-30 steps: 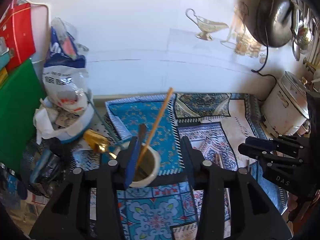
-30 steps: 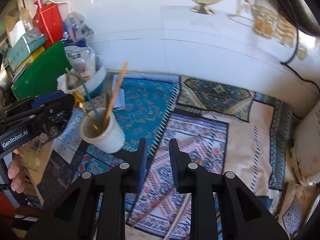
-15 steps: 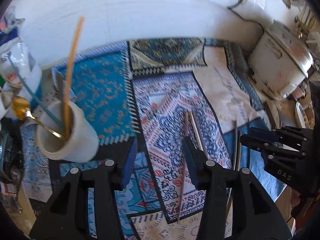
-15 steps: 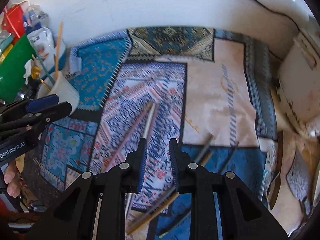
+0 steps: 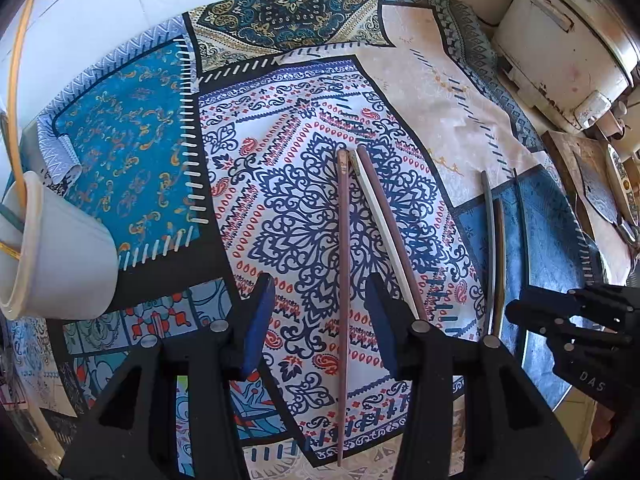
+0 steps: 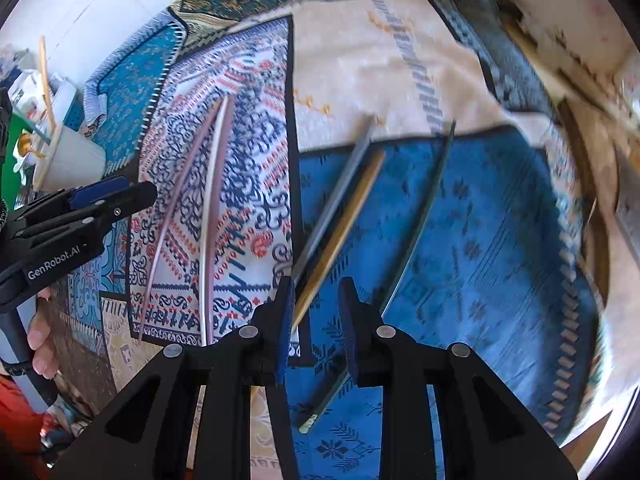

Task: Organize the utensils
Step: 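Move both tools back over the remaining chopsticks on the cloth, then close left tool on the brown chopstick while right tool grasps a wooden chopstick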

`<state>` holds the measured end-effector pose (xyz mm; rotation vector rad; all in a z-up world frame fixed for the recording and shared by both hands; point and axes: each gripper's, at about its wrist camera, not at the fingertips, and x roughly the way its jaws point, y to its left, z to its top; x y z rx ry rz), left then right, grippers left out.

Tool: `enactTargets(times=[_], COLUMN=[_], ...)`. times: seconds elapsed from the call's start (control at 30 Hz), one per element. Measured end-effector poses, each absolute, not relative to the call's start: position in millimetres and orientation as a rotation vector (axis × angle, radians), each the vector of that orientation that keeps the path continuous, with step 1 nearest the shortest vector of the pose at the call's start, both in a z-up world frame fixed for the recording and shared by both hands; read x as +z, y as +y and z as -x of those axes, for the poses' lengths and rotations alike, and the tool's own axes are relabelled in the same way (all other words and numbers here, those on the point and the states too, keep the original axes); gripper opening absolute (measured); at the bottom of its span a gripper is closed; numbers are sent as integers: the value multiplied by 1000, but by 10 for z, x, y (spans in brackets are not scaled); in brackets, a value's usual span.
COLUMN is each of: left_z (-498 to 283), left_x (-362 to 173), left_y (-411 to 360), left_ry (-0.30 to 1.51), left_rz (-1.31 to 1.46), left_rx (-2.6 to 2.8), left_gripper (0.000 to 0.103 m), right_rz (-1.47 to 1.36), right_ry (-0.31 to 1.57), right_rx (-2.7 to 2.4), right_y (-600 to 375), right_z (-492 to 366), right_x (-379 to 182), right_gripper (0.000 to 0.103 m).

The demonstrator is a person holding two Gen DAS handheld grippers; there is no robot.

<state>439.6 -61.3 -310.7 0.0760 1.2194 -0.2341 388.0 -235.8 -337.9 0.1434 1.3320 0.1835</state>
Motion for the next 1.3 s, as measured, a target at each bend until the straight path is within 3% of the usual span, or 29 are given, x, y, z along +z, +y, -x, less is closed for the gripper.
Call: enactTargets(times=[0.2, 0.5, 0.83, 0.93, 1.0, 1.3], left_z=[-4426, -4571, -4691, -4740, -4766, -4737], left_x=[-3167, -3324, -3364, -3377, -3377, -3314], left_y=[-669, -708, -983, -1011, -1012, -932], left_ry=[1226, 1281, 1259, 1273, 1282, 1311], left_rz=[-102, -82, -223, -240, -246, -223], left_rx=[-256, -273, -279, -297, -302, -325], left_gripper=[45, 29, 29, 23, 6, 4], right_rz=[-161, -177, -223, -270, -281, -279], right_ry=[1316, 1274, 1236, 1244, 1234, 1158], right_rx=[138, 107, 94, 111, 115, 135], right_y=[-2376, -2412, -2358, -2367, -2377, -2415], right_z=[-3914, -4071, -4175, -4216, -4203, -4094], right_x=[-3441, -3423, -3459, -3469, -3443, -3170], right_gripper=[20, 13, 7, 7, 7, 7])
